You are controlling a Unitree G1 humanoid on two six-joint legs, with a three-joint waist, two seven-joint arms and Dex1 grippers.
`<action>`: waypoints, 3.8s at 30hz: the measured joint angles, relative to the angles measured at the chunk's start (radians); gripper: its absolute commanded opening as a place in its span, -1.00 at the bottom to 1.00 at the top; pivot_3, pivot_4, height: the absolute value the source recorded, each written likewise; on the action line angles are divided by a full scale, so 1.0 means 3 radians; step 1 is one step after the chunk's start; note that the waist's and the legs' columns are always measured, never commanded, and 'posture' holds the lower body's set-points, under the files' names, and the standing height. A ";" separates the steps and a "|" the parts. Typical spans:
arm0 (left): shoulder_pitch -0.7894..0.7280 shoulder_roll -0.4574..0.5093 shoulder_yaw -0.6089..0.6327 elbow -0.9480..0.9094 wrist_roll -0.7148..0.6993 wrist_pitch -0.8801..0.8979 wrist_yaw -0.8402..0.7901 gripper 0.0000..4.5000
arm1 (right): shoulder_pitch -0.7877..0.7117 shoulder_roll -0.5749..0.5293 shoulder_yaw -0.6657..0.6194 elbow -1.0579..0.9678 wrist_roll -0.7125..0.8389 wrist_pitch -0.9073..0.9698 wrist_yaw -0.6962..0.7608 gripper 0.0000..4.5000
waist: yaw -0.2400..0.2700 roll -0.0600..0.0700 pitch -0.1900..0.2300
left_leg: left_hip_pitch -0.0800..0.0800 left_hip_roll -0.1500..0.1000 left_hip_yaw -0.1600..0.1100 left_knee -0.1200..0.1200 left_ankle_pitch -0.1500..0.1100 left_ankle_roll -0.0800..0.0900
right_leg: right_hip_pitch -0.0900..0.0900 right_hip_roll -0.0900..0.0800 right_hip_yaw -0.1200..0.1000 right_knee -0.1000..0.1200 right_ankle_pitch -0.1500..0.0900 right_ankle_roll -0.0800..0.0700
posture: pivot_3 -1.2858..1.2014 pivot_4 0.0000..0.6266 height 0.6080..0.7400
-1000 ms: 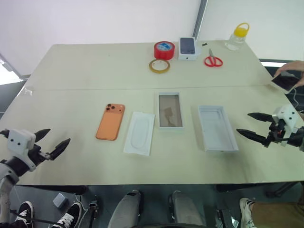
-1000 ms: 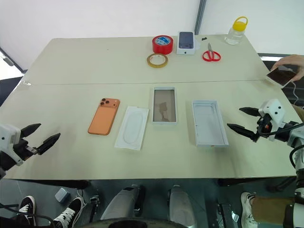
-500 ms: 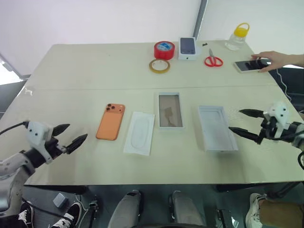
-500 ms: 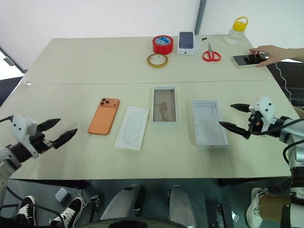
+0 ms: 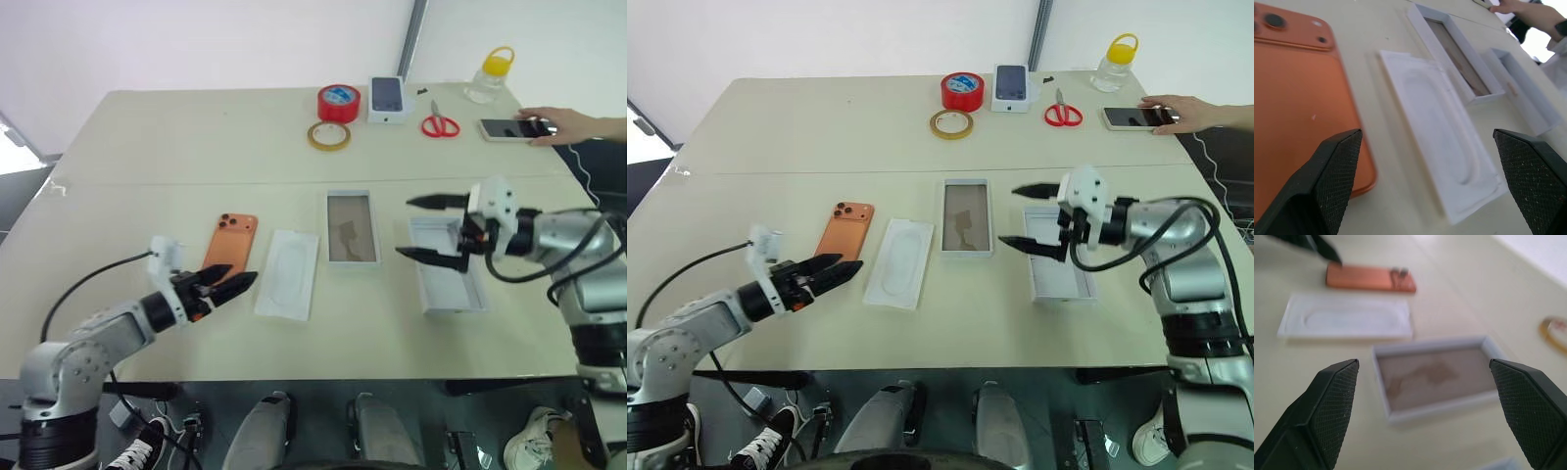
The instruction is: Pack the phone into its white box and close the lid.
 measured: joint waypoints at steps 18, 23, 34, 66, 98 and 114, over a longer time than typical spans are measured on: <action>-0.0082 -0.0716 -0.0012 0.0182 -0.0630 0.0429 0.0961 0.77 | 0.0220 0.0168 0.0164 0.0012 -0.0103 -0.0102 -0.0020 1.00 | 0.0006 0.0003 -0.0004 | 0.0001 -0.0002 0.0001 0.0006 0.0001 -0.0001 | 0.0003 -0.0001 0.0001 0.0001 0.0000 0.0000 | 0.03 -0.52 1.00; -0.0086 -0.0712 -0.0012 0.0326 -0.0635 0.0456 0.1074 -0.27 | 0.0244 0.0169 0.0166 -0.0091 -0.0103 -0.0101 -0.0047 1.00 | 0.0006 0.0003 -0.0004 | 0.0001 -0.0002 0.0001 0.0006 0.0000 -0.0001 | 0.0003 -0.0001 0.0001 0.0001 0.0000 0.0000 | 0.03 -0.52 1.00; -0.0065 -0.0718 -0.0108 0.0325 -0.0575 0.0467 0.1106 -0.98 | 0.0292 0.0188 0.0202 -0.0118 -0.0148 -0.0121 -0.0105 1.00 | 0.0005 0.0009 -0.0007 | 0.0003 -0.0002 0.0001 0.0005 0.0000 -0.0001 | 0.0005 -0.0001 0.0001 0.0001 0.0000 0.0000 | 0.03 -0.52 1.00; -0.0400 -0.0561 0.0284 0.0478 -0.1936 0.0075 0.2239 -1.00 | -0.0233 0.0759 0.1200 0.0670 -0.0993 0.0135 -0.0096 -0.97 | -0.0003 -0.0002 -0.0003 | -0.0001 -0.0002 0.0000 0.0004 0.0015 -0.0025 | -0.0004 0.0003 0.0004 0.0005 0.0000 0.0000 | 0.03 -0.52 1.00; -0.0389 -0.0693 -0.0643 0.0467 -0.1849 -0.0059 0.2201 -1.00 | 0.0380 -0.0006 0.0518 -0.0075 -0.0458 0.0491 -0.0021 0.48 | -0.0003 -0.0004 -0.0001 | -0.0001 -0.0001 0.0000 0.0001 0.0004 -0.0007 | -0.0003 0.0002 0.0004 0.0002 0.0000 -0.0001 | 0.03 -0.52 1.00; -0.0415 -0.0718 -0.0725 0.0387 -0.1802 -0.0019 0.2092 0.48 | 0.0311 0.0182 0.0528 -0.0014 -0.0506 0.0266 -0.0147 0.51 | 0.0010 -0.0004 -0.0001 | -0.0001 -0.0002 0.0000 0.0003 0.0005 -0.0007 | 0.0000 0.0001 0.0003 0.0001 0.0000 -0.0001 | 0.03 -0.52 1.00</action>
